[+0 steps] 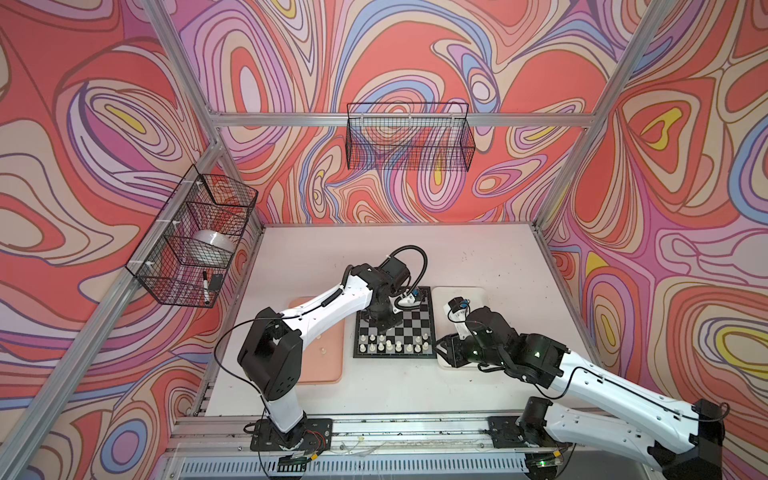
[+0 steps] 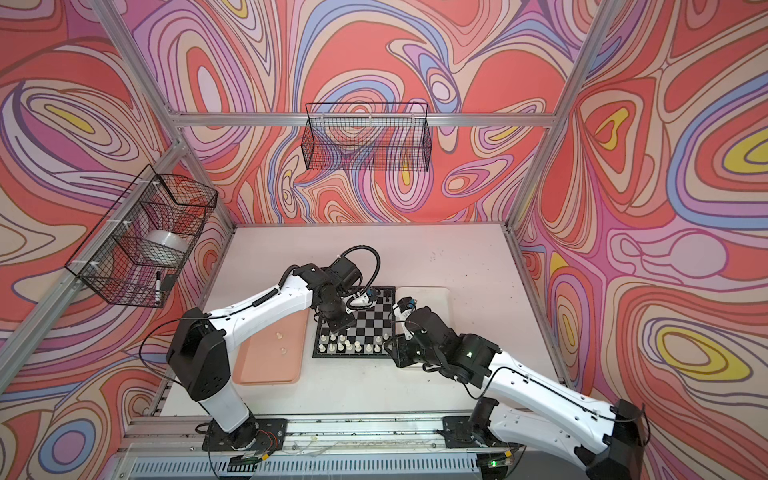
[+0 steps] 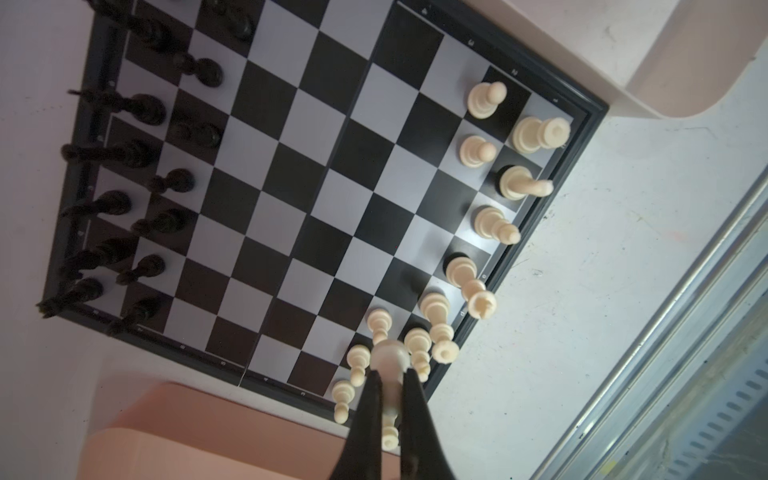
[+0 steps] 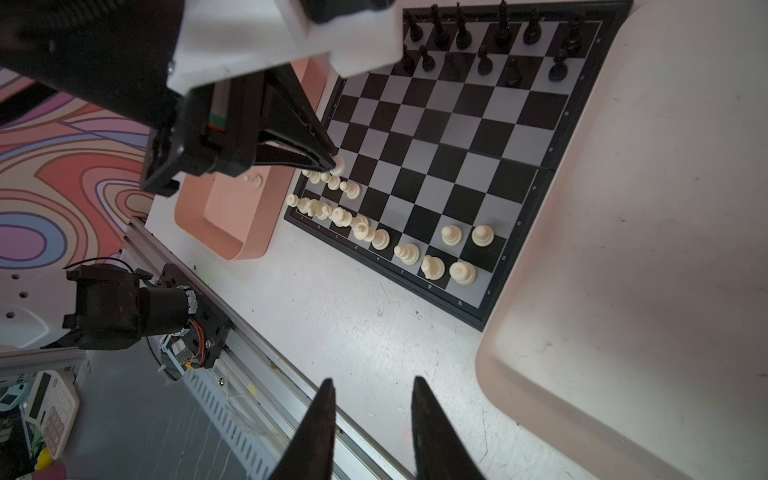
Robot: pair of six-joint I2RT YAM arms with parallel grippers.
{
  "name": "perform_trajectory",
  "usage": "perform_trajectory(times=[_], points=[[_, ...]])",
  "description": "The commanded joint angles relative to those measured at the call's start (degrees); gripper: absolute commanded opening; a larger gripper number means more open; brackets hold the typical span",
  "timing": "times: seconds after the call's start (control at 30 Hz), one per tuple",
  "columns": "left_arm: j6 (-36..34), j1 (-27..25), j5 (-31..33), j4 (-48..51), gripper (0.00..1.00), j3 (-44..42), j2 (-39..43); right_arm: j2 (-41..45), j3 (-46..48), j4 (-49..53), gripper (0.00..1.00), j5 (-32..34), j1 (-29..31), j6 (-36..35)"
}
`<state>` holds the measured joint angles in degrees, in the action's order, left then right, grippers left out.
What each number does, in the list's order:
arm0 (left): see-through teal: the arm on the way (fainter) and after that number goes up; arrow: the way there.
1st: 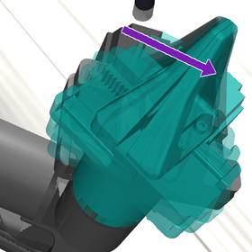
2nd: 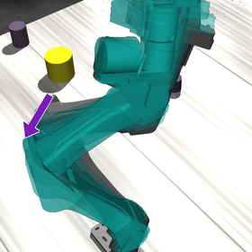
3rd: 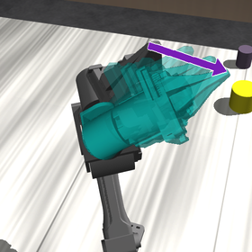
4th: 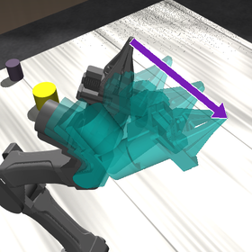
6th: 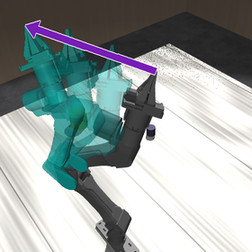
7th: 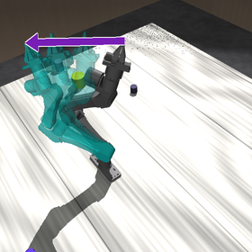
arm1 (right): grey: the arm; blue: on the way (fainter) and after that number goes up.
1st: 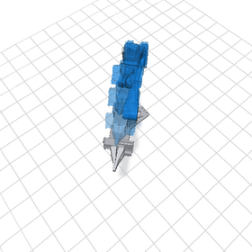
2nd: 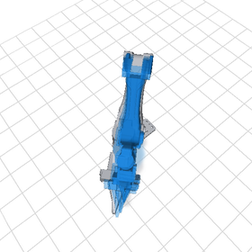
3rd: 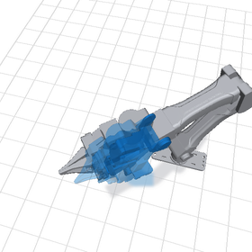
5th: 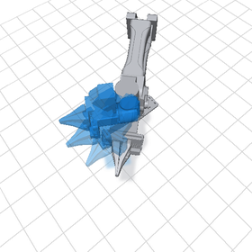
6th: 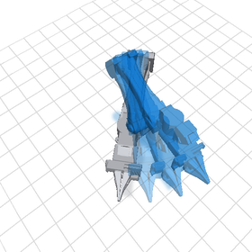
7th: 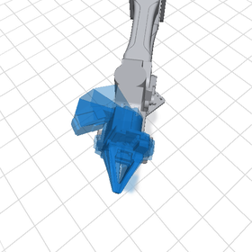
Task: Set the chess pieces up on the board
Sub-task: 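Close the left gripper on the pawn and carry it over the board, then lower the white pawn onto a near-row square beside the white pawns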
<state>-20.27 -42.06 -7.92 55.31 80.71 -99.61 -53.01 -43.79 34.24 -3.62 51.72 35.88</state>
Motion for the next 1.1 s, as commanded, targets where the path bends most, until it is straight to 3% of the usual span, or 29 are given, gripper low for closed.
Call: perform_trajectory(times=[0.0,1.07], points=[[0.5,-0.8,-0.4,-0.2,0.08,1.5,-1.7,0.7,0.9,0.3,0.31,1.2,-0.3,0.7],[-2.0,-1.5,1.1,-3.3,0.08,-2.1,-7.1,2.6,2.2,0.7,0.31,1.6,-0.2,1.3]])
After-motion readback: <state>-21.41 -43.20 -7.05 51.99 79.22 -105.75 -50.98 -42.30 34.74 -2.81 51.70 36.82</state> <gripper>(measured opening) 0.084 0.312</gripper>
